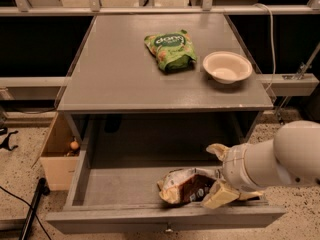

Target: Pick brown chip bag from top drawer and place on counter

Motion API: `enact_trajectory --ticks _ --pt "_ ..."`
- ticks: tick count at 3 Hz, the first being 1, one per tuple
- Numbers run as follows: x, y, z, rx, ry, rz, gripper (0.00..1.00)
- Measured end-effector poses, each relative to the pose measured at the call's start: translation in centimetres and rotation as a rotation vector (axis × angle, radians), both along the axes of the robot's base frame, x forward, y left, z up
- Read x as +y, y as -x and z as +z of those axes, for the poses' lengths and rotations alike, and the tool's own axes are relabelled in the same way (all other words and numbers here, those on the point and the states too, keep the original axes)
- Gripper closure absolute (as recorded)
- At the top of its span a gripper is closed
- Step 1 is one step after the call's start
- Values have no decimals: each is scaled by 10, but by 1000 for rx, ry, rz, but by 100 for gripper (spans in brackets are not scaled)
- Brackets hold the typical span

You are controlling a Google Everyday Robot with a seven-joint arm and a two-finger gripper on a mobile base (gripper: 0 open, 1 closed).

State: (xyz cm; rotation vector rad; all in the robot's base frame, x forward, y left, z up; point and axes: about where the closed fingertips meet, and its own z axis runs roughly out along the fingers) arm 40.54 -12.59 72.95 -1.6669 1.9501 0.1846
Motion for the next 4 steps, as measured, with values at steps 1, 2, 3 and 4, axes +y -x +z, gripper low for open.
enact_trajectory --ticks 1,2,3,4 --pt "8 -2 -20 1 -8 6 18" --pt "13 -7 -42 2 -15 7 16" --pt "13 -12 -44 4 -13 1 31" --pt "12 -13 -39 4 -13 0 53"
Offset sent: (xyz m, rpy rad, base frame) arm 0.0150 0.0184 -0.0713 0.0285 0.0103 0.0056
